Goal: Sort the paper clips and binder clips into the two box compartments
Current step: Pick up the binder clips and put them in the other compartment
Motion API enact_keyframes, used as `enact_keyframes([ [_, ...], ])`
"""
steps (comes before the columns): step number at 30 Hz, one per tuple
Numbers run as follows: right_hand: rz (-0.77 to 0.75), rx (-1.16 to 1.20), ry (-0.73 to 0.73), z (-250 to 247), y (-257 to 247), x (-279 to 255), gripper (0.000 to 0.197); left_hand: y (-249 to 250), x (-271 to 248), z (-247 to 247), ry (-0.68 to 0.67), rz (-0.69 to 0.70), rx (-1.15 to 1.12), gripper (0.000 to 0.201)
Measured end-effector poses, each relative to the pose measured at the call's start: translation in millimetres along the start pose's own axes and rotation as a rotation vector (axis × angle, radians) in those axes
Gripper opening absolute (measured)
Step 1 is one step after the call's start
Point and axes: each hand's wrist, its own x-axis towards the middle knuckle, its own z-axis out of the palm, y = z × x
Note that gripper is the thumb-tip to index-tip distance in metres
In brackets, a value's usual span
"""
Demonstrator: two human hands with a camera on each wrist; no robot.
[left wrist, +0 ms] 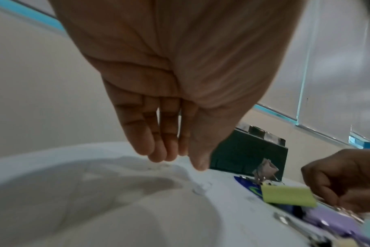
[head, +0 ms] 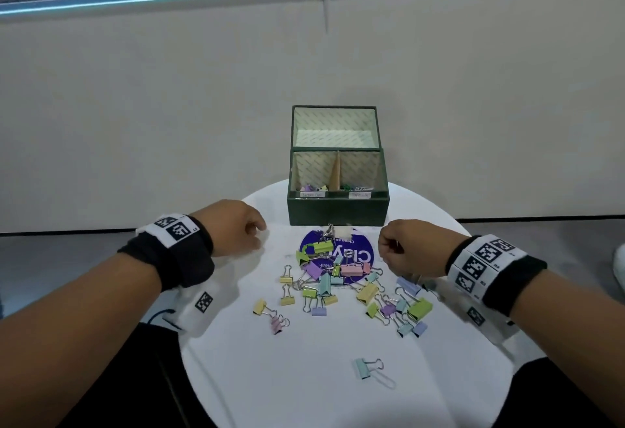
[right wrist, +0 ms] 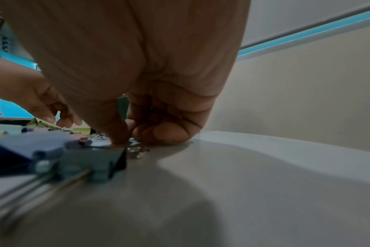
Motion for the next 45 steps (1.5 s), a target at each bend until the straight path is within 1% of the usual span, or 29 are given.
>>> enact_keyframes([
  [1,0.015,0.006,-0.02,0.5,0.1,0.2,0.009,2.9,-2.2,2.5,-0.011,0.015,-0.018,0.023],
  [2,0.027,0.013,-0.04,0.3,-0.4,0.1,0.008,6.0,-4.0,5.5,-0.02,0.034,-0.013,0.012],
  [3,0.037,0.021,-0.055,0.0,-0.8,-0.1,0.006,8.5,-4.3,8.8,-0.018,0.052,0.005,0.009],
  [4,0.045,0.032,-0.066,0.0,-0.8,-0.4,0.005,10.4,-3.6,12.0,-0.006,0.066,0.027,0.011],
  [6,0.058,0.04,-0.09,-0.1,-1.4,-1.2,0.005,14.8,-2.3,14.2,0.014,0.08,0.051,0.009],
  [9,0.063,0.027,-0.117,1.0,-1.3,-1.1,0.007,24.3,0.0,12.3,-0.008,0.083,0.071,0.004],
  [10,0.062,0.022,-0.114,1.4,-1.4,-1.3,0.008,28.0,0.4,11.5,-0.02,0.077,0.075,0.005],
  [12,0.054,0.01,-0.104,1.9,-2.0,-2.0,0.009,34.0,1.1,12.9,-0.024,0.076,0.078,0.017],
  [14,0.052,0.006,-0.089,0.9,-3.7,-3.2,0.009,38.5,-0.9,15.2,-0.025,0.067,0.095,0.024],
  [17,0.032,0.053,0.022,-2.4,-7.5,-6.7,0.01,41.6,-4.7,16.9,-0.045,0.034,0.103,0.024],
  [19,-0.001,0.089,0.093,-4.4,-10.9,-10.1,0.011,42.7,-5.4,14.8,-0.078,0.022,0.101,0.028],
  [20,-0.012,0.108,0.094,-5.5,-13.4,-11.7,0.012,43.3,-5.9,13.4,-0.098,0.016,0.099,0.029],
  [22,-0.02,0.135,0.032,-9.4,-19.4,-15.1,0.018,43.9,-6.1,10.3,-0.119,0.013,0.085,0.028],
  [25,-0.031,0.168,-0.074,-16.1,-29.8,-21.9,0.031,41.4,-5.6,4.0,-0.05,0.048,-0.041,0.02],
  [27,-0.035,0.161,-0.1,-15.7,-32.9,-23.8,0.035,40.7,-6.6,0.0,0.022,0.077,-0.199,0.027],
  [29,-0.046,0.107,-0.071,-14.6,-34.2,-22.5,0.034,43.1,-10.4,-2.1,0.069,0.088,-0.317,0.031],
  [31,-0.048,0.052,-0.014,-11.9,-29.6,-18.8,0.035,46.5,-15.5,-2.7,0.057,0.098,-0.343,0.034],
  [33,-0.052,0.069,0.003,-9.8,-23.2,-16.2,0.037,48.2,-21.6,-2.3,0.003,0.129,-0.33,0.036],
  [35,-0.048,0.116,-0.022,-10.0,-20.4,-16.1,0.038,51.0,-30.8,-4.8,-0.086,0.186,-0.289,0.036],
  [38,-0.039,0.092,-0.02,-9.8,-19.0,-14.5,0.037,57.7,-46.0,-9.0,-0.254,0.268,-0.093,0.041],
  [39,-0.04,0.067,-0.002,-9.3,-19.1,-14.2,0.034,58.6,-49.4,-9.8,-0.284,0.289,-0.028,0.044],
  [40,-0.037,0.056,0.018,-8.9,-19.1,-14.0,0.031,57.4,-51.6,-10.0,-0.289,0.3,0.029,0.046],
  [42,-0.04,0.081,0.032,-8.3,-18.2,-13.9,0.029,51.6,-53.4,-10.3,-0.235,0.291,0.091,0.047],
  [45,-0.036,0.118,-0.052,-7.5,-17.9,-13.3,0.035,41.5,-47.4,-4.4,-0.141,0.286,0.058,0.041],
])
